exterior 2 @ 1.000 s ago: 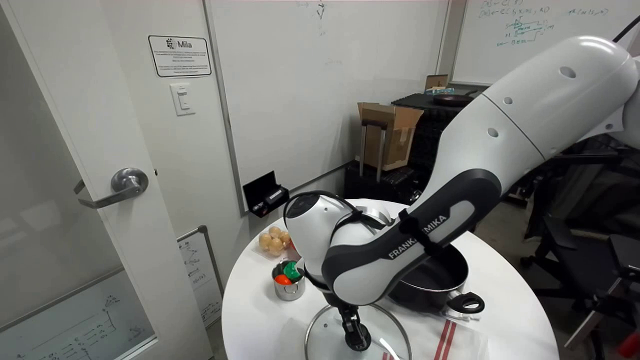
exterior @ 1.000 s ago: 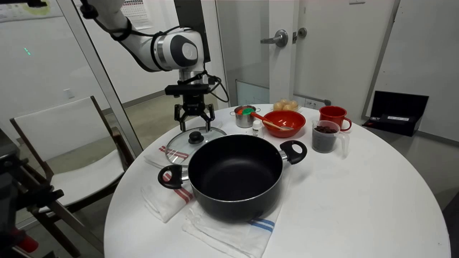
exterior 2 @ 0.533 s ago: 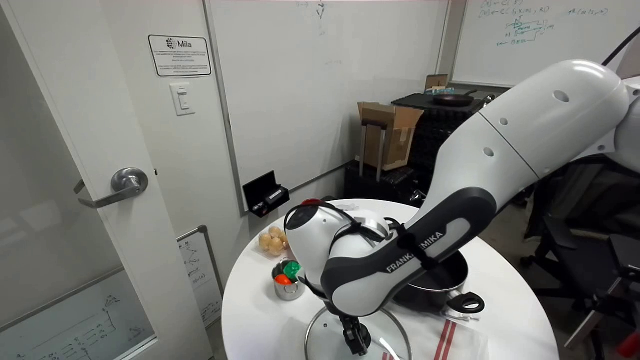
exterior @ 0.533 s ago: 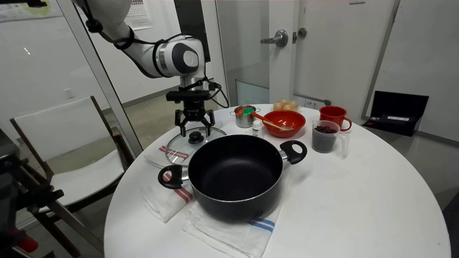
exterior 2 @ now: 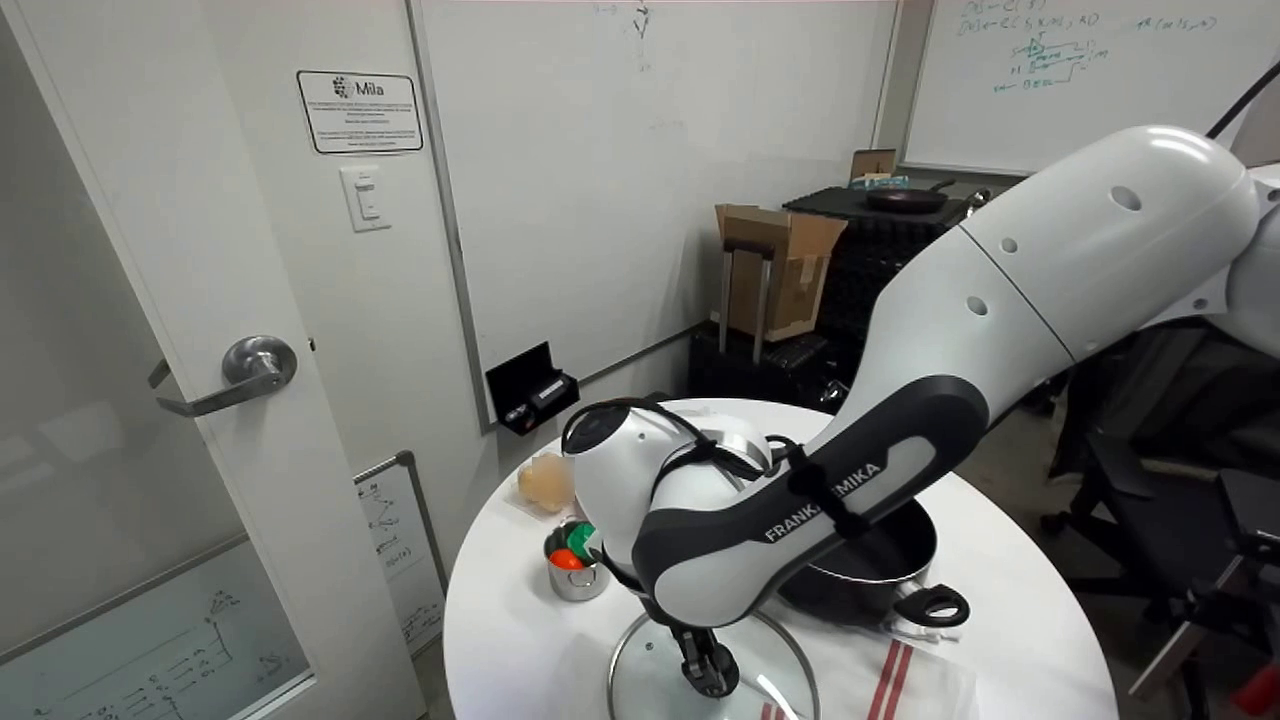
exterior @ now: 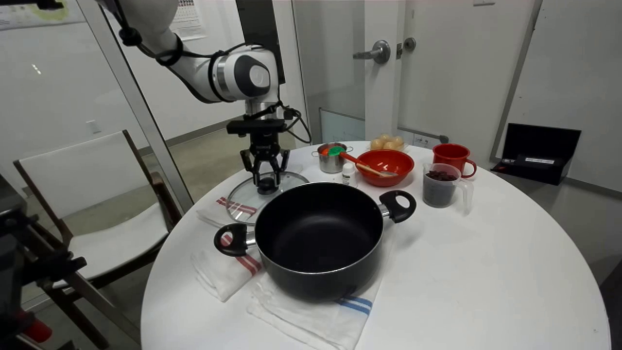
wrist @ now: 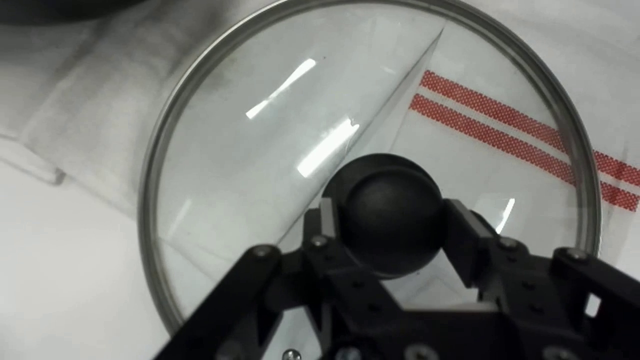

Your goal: Put the lid on the pot

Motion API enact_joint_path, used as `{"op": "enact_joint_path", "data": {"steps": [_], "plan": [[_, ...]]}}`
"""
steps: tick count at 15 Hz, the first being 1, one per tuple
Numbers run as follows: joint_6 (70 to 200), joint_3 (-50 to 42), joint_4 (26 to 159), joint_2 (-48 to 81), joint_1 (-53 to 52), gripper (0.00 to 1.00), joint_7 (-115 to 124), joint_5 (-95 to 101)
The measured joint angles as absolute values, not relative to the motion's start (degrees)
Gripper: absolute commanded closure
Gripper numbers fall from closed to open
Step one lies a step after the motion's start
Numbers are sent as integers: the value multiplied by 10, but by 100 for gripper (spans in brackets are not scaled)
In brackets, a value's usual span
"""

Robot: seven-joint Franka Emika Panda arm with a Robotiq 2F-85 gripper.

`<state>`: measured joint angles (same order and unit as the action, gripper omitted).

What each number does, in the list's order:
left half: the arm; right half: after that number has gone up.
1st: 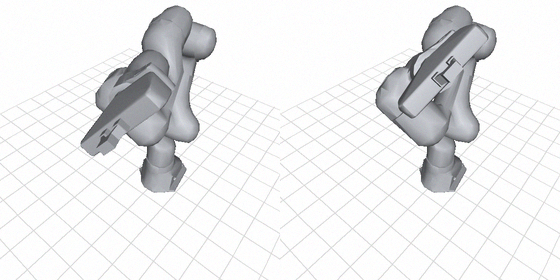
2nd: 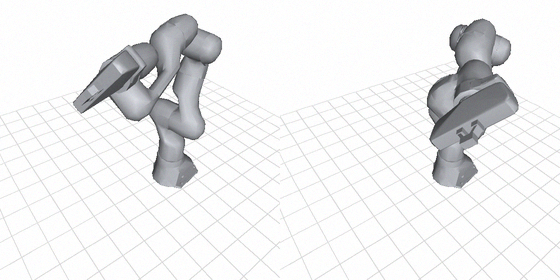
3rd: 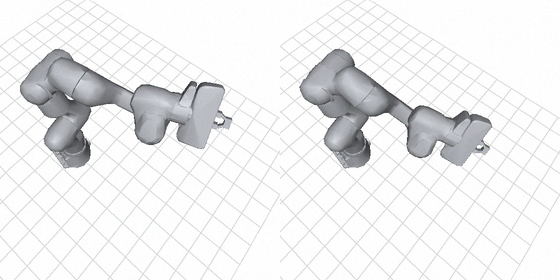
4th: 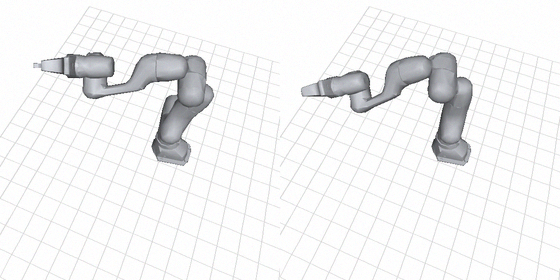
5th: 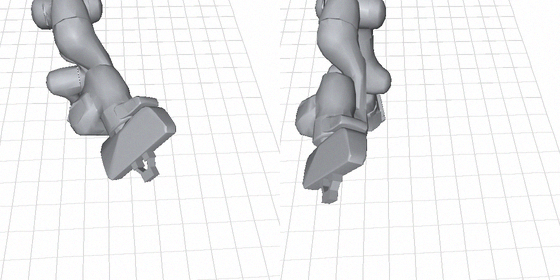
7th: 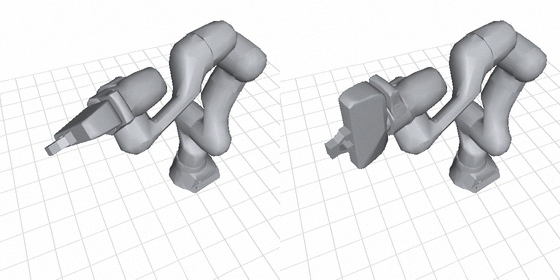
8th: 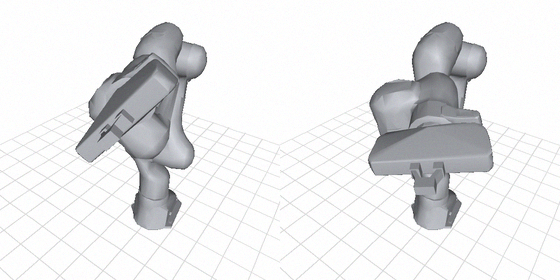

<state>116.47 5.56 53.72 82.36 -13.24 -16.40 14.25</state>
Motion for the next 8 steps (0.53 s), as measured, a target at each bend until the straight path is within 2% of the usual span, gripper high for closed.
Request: {"op": "enact_joint_path", "data": {"steps": [8], "plan": [[1188, 55, 543, 816, -140, 75, -164, 143]]}}
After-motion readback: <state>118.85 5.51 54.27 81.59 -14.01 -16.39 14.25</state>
